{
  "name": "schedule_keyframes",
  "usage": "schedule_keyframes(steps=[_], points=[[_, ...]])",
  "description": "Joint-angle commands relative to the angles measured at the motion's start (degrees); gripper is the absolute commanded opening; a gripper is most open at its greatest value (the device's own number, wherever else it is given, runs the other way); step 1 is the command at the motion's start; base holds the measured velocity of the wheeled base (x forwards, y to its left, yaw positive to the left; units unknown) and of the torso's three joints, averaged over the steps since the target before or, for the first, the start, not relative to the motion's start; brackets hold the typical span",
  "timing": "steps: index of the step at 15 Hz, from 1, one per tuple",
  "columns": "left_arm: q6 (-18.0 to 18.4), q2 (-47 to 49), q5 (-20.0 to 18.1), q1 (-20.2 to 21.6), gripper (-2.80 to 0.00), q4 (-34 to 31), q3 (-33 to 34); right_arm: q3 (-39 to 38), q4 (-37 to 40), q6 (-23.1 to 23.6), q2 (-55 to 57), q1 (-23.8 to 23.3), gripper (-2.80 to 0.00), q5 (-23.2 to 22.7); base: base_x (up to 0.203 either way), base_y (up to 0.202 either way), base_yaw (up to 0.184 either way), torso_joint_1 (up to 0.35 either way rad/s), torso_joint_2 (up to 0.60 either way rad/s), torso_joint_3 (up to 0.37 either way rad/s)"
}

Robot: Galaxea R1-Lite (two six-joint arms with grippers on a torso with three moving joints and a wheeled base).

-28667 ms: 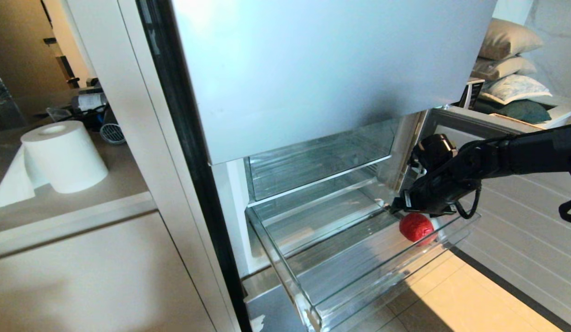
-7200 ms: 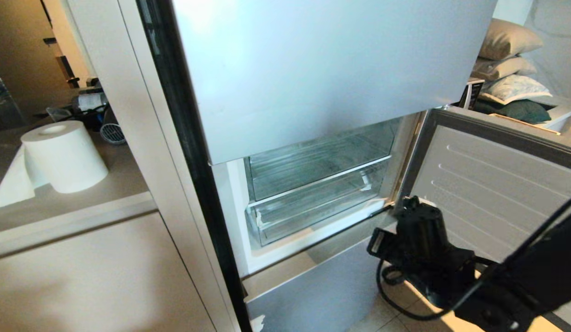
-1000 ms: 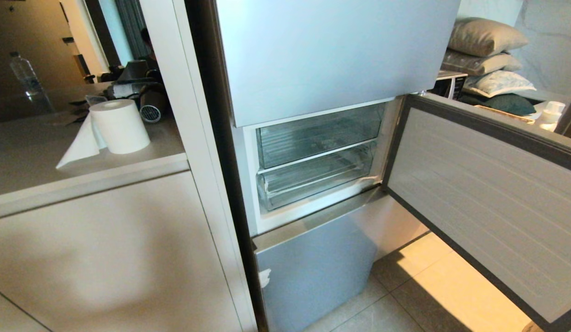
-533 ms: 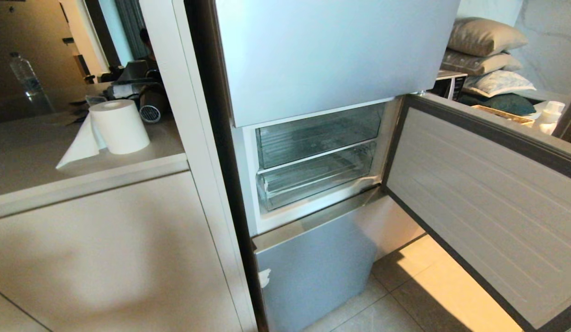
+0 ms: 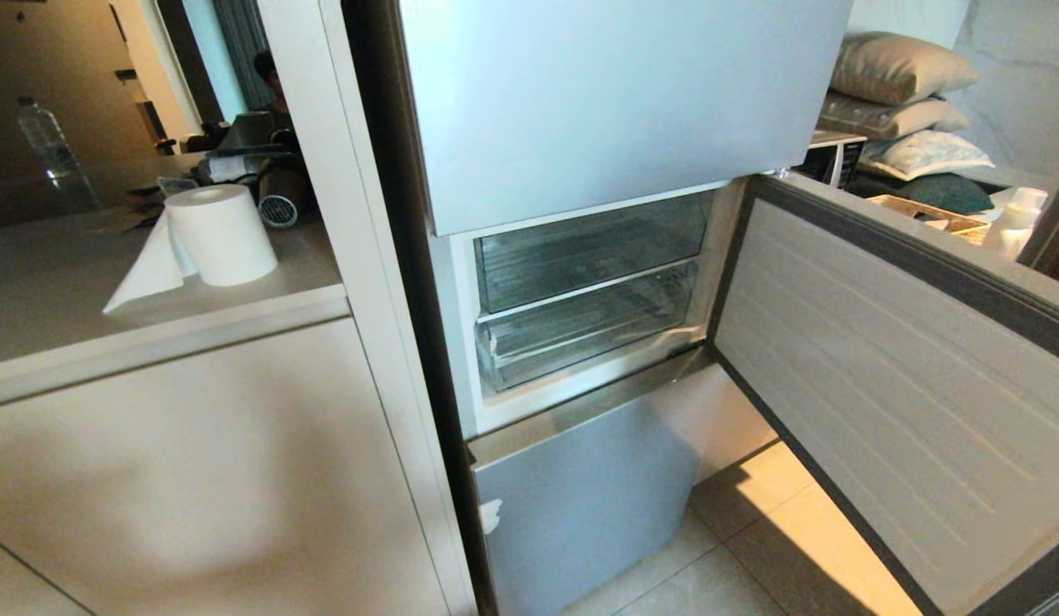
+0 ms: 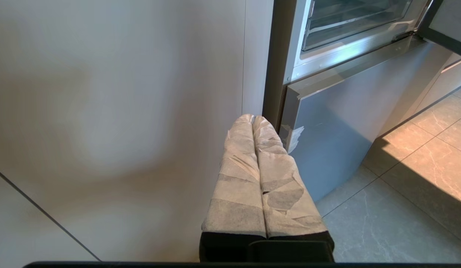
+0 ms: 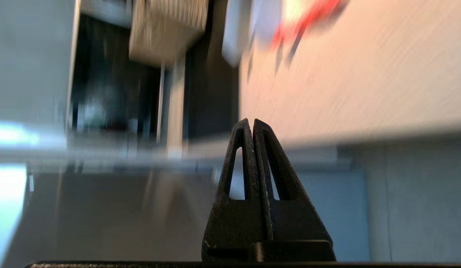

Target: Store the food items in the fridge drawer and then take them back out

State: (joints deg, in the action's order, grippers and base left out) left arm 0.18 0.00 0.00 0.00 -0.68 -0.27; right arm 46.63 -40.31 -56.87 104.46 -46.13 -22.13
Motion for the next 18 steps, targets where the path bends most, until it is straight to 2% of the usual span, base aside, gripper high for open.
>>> schedule_keyframes(steps=[1,3,5,6,9,12,15,16,18], points=[[-0.01,0.09,0.00,0.00,-2.80,-0.02,0.00,-3.41,-0.27,-2.13,-2.85,9.54,-2.80,-0.17,0.000,0.000,0.000,0.000,0.00,0.000],[-0.01,0.09,0.00,0.00,-2.80,0.07,0.00,-5.39,-0.28,-4.46,-5.63,18.41,-2.80,0.30,0.000,0.000,0.000,0.000,0.00,0.000],[-0.01,0.00,0.00,0.00,-2.80,-0.02,0.00,-6.63,-0.29,-5.42,-8.09,28.69,-2.80,3.42,0.000,0.000,0.000,0.000,0.00,0.000],[-0.01,0.01,0.00,0.00,-2.80,-0.02,0.00,-6.66,-0.29,-5.55,-8.68,33.70,-2.80,6.44,0.000,0.000,0.000,0.000,0.00,0.000],[-0.01,0.09,0.00,0.00,-2.80,-0.01,0.00,-4.07,-0.20,-4.85,-9.08,54.65,-2.80,19.21,0.000,0.000,0.000,0.000,0.00,0.000],[-0.01,0.09,0.00,0.00,-2.80,0.06,0.00,2.09,0.00,-0.97,-5.00,70.85,-2.80,27.24,0.000,0.000,0.000,0.000,0.00,0.000],[-0.01,0.09,0.00,0.00,-2.80,-0.02,0.00,10.72,-0.22,6.01,4.94,80.25,-2.80,30.90,0.000,0.000,0.000,0.000,0.00,0.000],[-0.01,0.00,0.00,0.00,-2.80,0.07,0.00,12.93,-0.81,8.58,7.24,82.07,-2.80,31.19,0.000,0.000,0.000,0.000,0.00,0.000],[-0.01,0.09,0.00,0.00,-2.80,-0.02,0.00,13.99,-8.78,11.53,9.06,82.94,-2.80,29.97,0.000,0.000,0.000,0.000,0.00,0.000]])
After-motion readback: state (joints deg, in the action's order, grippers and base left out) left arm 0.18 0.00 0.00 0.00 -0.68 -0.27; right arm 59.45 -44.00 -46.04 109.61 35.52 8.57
